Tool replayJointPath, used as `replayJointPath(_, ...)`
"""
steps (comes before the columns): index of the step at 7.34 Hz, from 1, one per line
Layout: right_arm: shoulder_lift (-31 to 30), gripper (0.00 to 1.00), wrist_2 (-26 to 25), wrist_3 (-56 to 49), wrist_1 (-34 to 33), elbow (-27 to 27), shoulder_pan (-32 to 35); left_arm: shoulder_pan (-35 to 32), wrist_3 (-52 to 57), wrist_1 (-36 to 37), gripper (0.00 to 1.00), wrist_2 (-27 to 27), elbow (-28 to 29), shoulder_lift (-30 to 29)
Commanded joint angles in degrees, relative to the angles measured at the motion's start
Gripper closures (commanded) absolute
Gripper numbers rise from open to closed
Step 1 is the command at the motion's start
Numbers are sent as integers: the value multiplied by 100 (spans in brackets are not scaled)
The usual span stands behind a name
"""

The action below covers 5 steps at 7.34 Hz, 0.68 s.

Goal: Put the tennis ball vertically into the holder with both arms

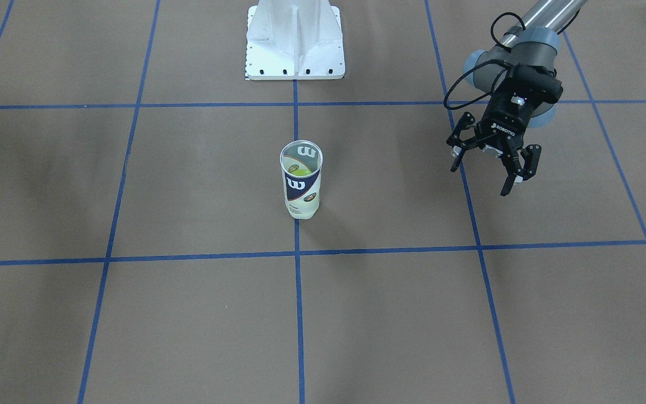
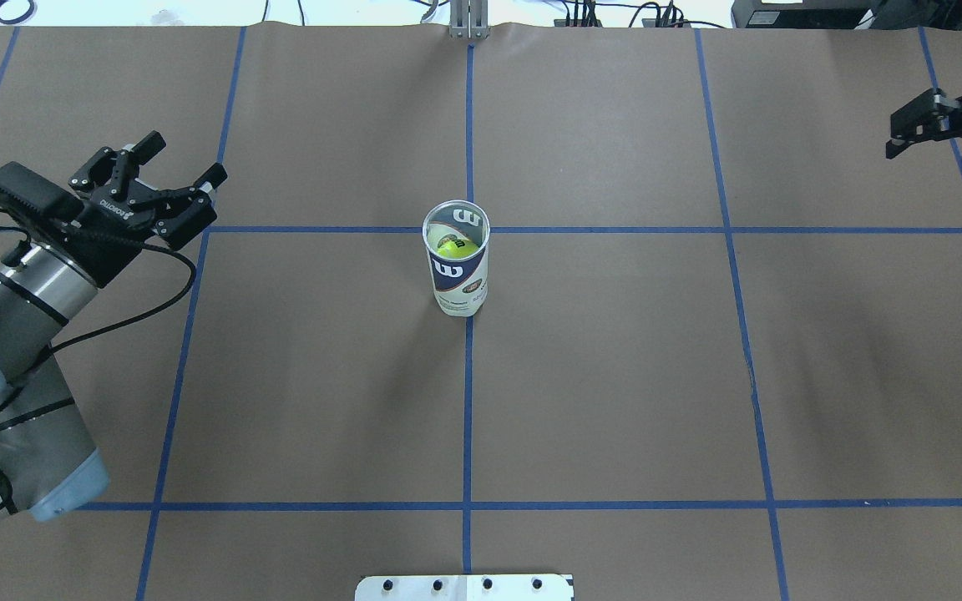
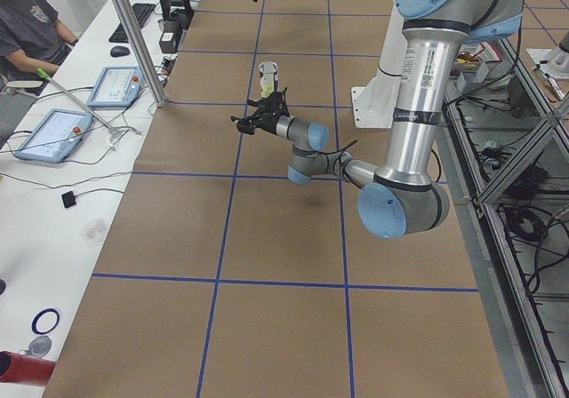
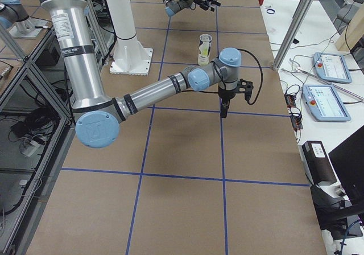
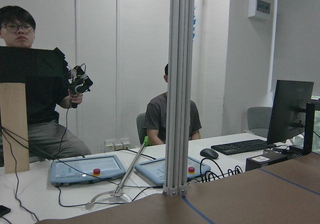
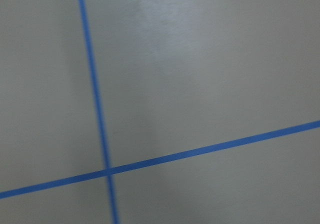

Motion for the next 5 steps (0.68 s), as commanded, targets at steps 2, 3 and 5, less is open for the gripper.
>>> replayJointPath(2, -38, 1, -11, -1363, 24, -753, 603, -1718, -801, 2479, 5, -2852, -80, -198)
replayJointPath(3, -38, 1, -2, -1629, 24, -912, 719, -2107, -995, 3357, 5, -4003, -229, -234)
replayJointPath(5, -82, 1, 24, -1772, 15, -940, 772, -3046, -936, 5019, 0, -6418, -388, 62)
